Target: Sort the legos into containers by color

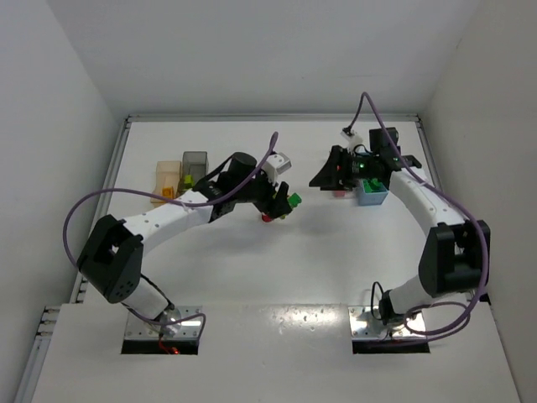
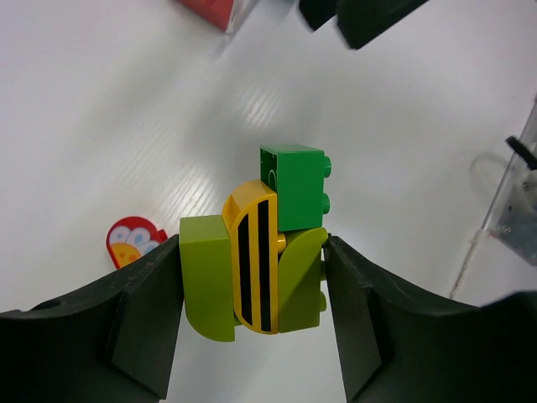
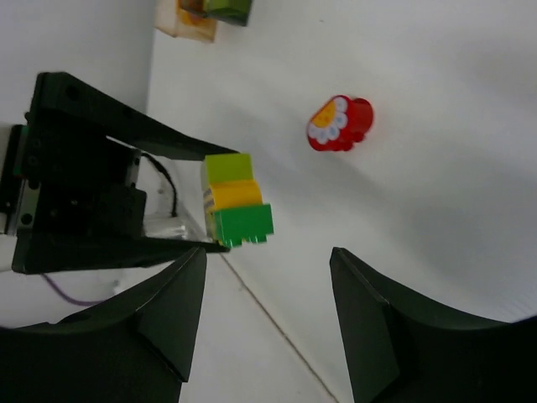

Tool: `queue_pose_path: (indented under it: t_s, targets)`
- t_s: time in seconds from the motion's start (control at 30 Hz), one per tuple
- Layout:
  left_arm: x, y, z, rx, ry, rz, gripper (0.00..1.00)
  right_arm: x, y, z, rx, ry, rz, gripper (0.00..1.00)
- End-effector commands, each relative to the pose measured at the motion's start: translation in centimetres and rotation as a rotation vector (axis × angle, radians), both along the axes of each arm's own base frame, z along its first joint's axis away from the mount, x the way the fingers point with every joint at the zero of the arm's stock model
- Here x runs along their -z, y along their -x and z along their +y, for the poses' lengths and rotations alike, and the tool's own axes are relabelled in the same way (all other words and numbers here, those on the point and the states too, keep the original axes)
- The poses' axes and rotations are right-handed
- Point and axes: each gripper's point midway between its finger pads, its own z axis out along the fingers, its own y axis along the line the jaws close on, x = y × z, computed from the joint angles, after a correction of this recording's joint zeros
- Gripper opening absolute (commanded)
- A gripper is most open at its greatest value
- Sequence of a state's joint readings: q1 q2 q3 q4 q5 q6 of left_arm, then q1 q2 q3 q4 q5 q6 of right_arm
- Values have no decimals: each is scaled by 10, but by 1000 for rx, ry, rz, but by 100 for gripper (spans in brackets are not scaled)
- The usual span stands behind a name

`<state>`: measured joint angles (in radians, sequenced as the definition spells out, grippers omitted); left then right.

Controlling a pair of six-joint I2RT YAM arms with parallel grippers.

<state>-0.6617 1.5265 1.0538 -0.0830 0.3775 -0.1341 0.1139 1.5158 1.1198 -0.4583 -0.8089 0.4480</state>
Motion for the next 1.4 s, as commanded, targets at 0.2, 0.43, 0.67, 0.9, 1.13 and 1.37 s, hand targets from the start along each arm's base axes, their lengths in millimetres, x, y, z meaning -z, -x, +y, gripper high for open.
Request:
queue_pose_path:
  t_s: [0.2, 0.43, 0.67, 0.9, 1.13, 1.37]
  targets:
    - [-62, -7, -13, 11, 152, -53, 21, -49, -21, 29, -71, -217, -24, 61]
    - [-58, -12, -10, 6, 142, -55, 21, -32, 5, 40, -113, -224, 73, 61]
    - [-60, -14, -12, 7, 147, -62, 21, -10, 4, 36, -54, -152, 127, 61]
    - [-68, -20, -11, -2, 159, -79, 20, -4, 3, 42, -69, -137, 136, 61]
    - [-70, -23, -13, -1, 164, -87, 20, -10, 7, 59, -144, -172, 133, 59]
    - [-72, -23, -14, -5, 173, -87, 20, -19, 7, 64, -181, -228, 126, 18]
